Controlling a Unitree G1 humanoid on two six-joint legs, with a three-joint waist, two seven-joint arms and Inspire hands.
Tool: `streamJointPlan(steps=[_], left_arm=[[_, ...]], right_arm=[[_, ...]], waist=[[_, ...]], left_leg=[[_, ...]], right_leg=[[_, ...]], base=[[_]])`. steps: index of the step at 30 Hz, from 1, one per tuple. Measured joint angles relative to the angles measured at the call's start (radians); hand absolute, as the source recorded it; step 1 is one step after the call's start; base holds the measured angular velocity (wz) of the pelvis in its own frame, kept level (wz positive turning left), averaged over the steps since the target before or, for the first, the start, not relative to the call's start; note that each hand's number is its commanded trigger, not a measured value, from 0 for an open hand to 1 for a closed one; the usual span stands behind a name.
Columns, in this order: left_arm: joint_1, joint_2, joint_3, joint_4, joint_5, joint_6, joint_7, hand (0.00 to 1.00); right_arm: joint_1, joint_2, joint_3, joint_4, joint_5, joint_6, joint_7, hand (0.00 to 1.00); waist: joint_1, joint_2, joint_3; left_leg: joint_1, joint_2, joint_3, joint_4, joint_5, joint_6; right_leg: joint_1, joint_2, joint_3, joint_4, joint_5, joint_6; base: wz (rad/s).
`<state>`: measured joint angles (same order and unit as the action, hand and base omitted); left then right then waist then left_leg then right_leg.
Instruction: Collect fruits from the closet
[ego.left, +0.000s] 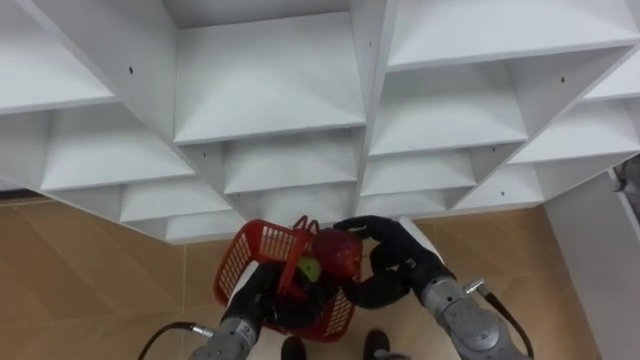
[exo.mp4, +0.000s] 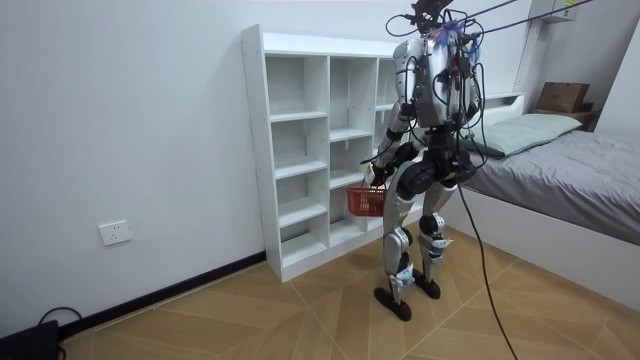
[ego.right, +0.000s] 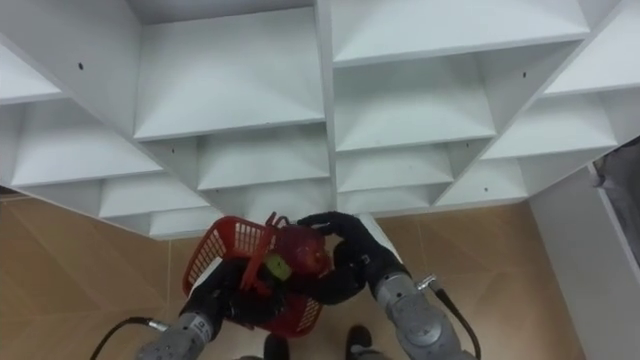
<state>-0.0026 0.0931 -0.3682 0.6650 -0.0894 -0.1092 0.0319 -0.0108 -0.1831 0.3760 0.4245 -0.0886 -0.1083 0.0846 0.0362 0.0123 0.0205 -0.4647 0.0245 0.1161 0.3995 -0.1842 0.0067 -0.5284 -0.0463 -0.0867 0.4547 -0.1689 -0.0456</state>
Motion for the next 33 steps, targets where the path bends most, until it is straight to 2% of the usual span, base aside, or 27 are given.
streamJointPlan(steps=[10, 11, 12, 13, 22, 33], left_arm=[[-0.013, -0.002, -0.007, -0.010, 0.002, -0.006, -0.003, 1.00], [-0.013, -0.002, -0.008, -0.010, 0.002, -0.006, -0.003, 1.00], [-0.010, -0.002, -0.009, -0.010, 0.003, -0.006, -0.003, 1.00], [-0.010, -0.002, -0.009, -0.010, 0.003, -0.006, -0.003, 1.00], [-0.010, 0.002, -0.010, -0.024, 0.001, -0.006, 0.003, 1.00], [-0.011, -0.001, -0.028, -0.057, -0.006, -0.011, 0.007, 1.00]], right_arm=[[-0.003, -0.004, 0.015, 0.036, -0.001, 0.001, 0.027, 1.00], [-0.001, -0.004, 0.016, 0.044, 0.000, 0.001, 0.029, 0.51], [-0.001, -0.003, 0.016, 0.047, 0.000, 0.001, 0.029, 0.06], [-0.001, -0.003, 0.016, 0.049, 0.000, 0.000, 0.029, 0.00], [0.004, -0.006, 0.028, 0.086, -0.027, 0.001, 0.041, 0.00], [0.024, -0.006, 0.039, 0.112, -0.078, 0.013, 0.112, 0.00]], waist=[[0.000, 0.002, 0.0005], [0.000, 0.002, 0.0006], [0.000, 0.002, 0.0006], [0.000, 0.002, 0.0006], [-0.001, 0.002, 0.0007], [-0.005, 0.000, 0.0012]], left_leg=[[-0.022, 0.000, 0.003, 0.009, 0.000, 0.000], [-0.023, 0.000, 0.003, 0.009, 0.000, 0.000], [-0.024, 0.000, 0.003, 0.009, 0.000, 0.000], [-0.025, 0.000, 0.003, 0.010, 0.000, 0.000], [-0.028, 0.001, 0.000, 0.007, 0.000, 0.000], [-0.029, 0.000, 0.005, 0.006, 0.000, 0.000]], right_leg=[[-0.025, -0.001, 0.004, 0.013, -0.003, -0.001], [-0.027, -0.001, 0.004, 0.014, -0.003, -0.001], [-0.028, -0.001, 0.004, 0.014, -0.003, -0.001], [-0.030, -0.001, 0.004, 0.014, -0.003, -0.001], [-0.031, 0.000, 0.004, 0.009, -0.002, -0.001], [-0.035, 0.000, 0.006, 0.012, -0.003, -0.001]], base=[[0.00], [0.00], [0.00], [0.00], [0.00], [0.00]])
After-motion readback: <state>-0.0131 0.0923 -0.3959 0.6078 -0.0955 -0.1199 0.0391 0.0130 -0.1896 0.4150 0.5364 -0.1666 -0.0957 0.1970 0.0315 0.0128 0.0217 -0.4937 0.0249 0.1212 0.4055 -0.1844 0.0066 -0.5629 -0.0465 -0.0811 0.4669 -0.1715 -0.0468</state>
